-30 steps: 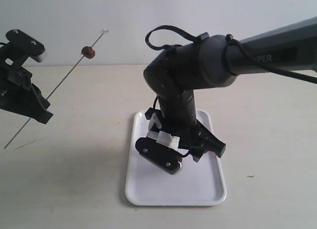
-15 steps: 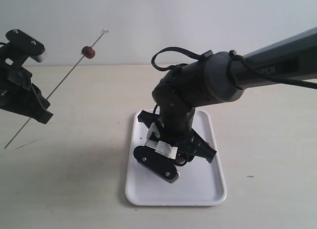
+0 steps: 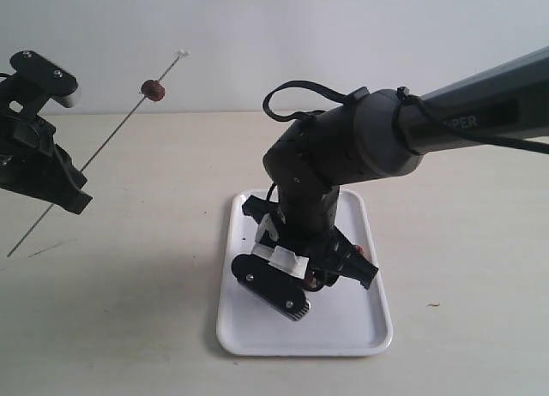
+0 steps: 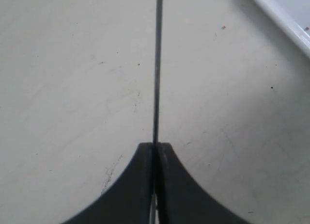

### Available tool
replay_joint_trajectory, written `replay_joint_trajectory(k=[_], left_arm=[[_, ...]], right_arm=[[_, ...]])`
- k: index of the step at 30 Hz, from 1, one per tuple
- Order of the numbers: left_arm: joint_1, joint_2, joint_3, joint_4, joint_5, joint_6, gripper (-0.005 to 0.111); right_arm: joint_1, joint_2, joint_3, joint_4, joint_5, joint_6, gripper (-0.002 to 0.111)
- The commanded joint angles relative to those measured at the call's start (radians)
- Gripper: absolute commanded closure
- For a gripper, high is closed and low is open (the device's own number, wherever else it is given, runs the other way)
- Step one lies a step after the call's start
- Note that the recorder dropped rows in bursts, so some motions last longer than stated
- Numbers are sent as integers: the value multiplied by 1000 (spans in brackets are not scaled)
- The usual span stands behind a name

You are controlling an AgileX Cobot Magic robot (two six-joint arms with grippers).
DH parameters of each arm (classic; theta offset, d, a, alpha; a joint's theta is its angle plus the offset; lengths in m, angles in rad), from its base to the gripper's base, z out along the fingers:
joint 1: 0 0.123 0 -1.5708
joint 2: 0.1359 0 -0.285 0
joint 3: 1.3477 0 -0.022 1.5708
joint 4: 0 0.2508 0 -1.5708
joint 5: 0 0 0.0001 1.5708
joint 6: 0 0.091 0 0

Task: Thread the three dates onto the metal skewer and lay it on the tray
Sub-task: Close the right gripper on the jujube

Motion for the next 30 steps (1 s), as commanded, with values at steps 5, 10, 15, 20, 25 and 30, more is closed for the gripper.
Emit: replay_joint_trajectory(k=[5,10,15,20,25,30], left_arm=[[3,-7,0,-24,-2,-7,107],[3,-7,0,-30,-6,-7,107],[3,-7,0,-32,-6,-6,107],[3,-7,0,-32,-6,-6,107],[3,-7,0,-32,-8,-6,107],[3,-7,0,-32,-8,-6,107]], right_arm=[[1,-5,6,8,-9,-153,52],[1,-5,6,12,25,-303,51],[1,-5,6,12,0,-397,51],[1,-5,6,10,-11,-473,51],[1,-5,6,12,11,-513,52],[1,-5,6,7,11,-540,52]])
